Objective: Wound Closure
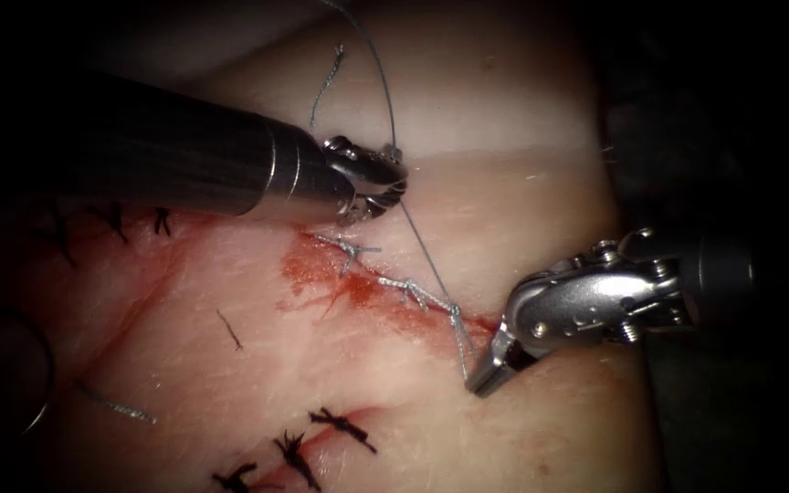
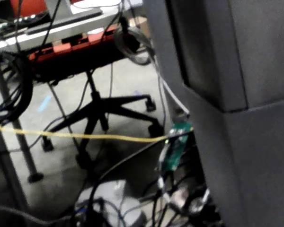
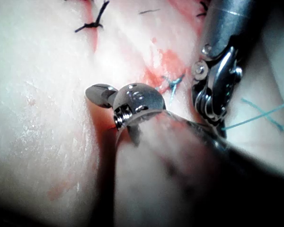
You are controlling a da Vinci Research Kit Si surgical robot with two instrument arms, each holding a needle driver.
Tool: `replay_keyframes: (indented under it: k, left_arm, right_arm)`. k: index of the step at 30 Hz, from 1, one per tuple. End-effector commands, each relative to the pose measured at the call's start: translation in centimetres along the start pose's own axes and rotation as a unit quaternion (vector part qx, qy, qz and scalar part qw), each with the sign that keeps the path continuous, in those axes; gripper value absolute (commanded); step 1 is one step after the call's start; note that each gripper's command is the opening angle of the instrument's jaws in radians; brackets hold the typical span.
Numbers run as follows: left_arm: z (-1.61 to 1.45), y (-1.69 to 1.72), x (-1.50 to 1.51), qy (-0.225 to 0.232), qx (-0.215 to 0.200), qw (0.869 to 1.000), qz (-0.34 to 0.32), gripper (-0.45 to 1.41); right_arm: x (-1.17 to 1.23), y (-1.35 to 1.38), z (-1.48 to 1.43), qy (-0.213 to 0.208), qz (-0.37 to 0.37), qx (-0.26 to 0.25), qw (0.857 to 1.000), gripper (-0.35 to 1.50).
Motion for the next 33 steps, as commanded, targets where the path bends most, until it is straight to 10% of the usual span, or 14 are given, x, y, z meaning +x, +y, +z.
replay_keyframes:
  k: [1,2,3,9,11,12,14,15,16,19,23,27,33]
  left_arm:
    - [-0.01,0.08,-0.01,-0.006,-0.01,1.0,-0.004,-0.45]
    - [-0.22,0.19,-0.01,-0.017,-0.029,0.999,-0.013,-0.45]
    - [-0.36,0.25,0.0,-0.023,-0.042,0.999,-0.015,-0.45]
    - [-0.6,0.36,0.0,-0.031,-0.063,0.997,-0.02,-0.45]
    - [-0.59,0.37,-0.01,-0.033,-0.068,0.997,-0.019,-0.45]
    - [-0.59,0.37,-0.01,-0.033,-0.068,0.997,-0.019,-0.45]
    - [-0.58,0.37,-0.02,-0.033,-0.071,0.997,-0.016,-0.45]
    - [-0.58,0.37,-0.03,-0.035,-0.071,0.997,-0.022,-0.45]
    - [-0.58,0.37,-0.03,-0.035,-0.071,0.997,-0.022,-0.45]
    - [-0.57,0.37,-0.02,-0.035,-0.071,0.997,-0.022,-0.45]
    - [-0.57,0.37,-0.02,-0.035,-0.071,0.997,-0.021,-0.45]
    - [-0.56,0.37,-0.01,-0.035,-0.071,0.997,-0.021,-0.45]
    - [-0.54,0.37,-0.03,-0.034,-0.071,0.997,-0.021,-0.45]
  right_arm:
    - [0.05,0.11,-0.09,-0.002,0.039,-0.047,0.998,0.26]
    - [0.13,0.13,-0.36,-0.01,0.11,-0.14,0.984,0.99]
    - [0.2,0.12,-0.52,-0.016,0.156,-0.198,0.968,1.25]
    - [0.58,0.04,-1.02,-0.009,0.323,-0.288,0.901,1.16]
    - [0.88,0.03,-1.14,-0.002,0.416,-0.319,0.851,0.71]
    - [0.88,0.03,-1.14,-0.002,0.416,-0.319,0.851,0.71]
    - [1.11,0.0,-1.06,0.018,0.554,-0.347,0.756,0.04]
    - [1.31,0.02,-0.83,0.011,0.637,-0.391,0.665,0.0]
    - [1.31,0.02,-0.83,0.011,0.637,-0.391,0.665,0.0]
    - [1.37,0.11,-0.45,-0.013,0.687,-0.425,0.589,0.17]
    - [1.11,0.19,-0.13,-0.026,0.694,-0.448,0.564,0.88]
    - [0.79,0.25,-0.07,-0.033,0.694,-0.465,0.548,1.15]
    - [0.51,0.19,-0.02,-0.043,0.713,-0.444,0.541,0.93]
